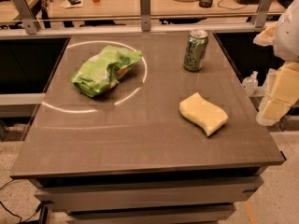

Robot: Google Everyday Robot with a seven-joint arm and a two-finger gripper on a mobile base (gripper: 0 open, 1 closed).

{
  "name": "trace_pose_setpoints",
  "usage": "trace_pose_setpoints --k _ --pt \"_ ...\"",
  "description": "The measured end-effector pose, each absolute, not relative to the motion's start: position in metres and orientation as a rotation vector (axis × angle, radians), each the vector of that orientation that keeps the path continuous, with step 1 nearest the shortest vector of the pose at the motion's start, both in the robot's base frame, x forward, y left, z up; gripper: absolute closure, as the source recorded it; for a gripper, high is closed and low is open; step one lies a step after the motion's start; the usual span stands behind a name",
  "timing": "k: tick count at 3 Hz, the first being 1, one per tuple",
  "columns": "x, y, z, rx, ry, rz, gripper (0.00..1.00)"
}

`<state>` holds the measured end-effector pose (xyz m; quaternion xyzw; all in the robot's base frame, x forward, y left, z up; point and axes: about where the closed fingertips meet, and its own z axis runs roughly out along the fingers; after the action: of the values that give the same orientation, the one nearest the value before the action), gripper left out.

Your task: Move sponge near green rice chip bag

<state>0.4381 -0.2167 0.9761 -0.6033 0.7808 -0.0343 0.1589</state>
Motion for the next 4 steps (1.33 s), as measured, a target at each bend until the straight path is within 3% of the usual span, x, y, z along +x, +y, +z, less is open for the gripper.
trace_pose_setpoints --k 2,4 --pt "0.434 -0.217 0.969 -1.644 2.285 -0.049 0.00" --pt "0.406 -0.199 0.930 -1.427 2.329 0.146 0.00"
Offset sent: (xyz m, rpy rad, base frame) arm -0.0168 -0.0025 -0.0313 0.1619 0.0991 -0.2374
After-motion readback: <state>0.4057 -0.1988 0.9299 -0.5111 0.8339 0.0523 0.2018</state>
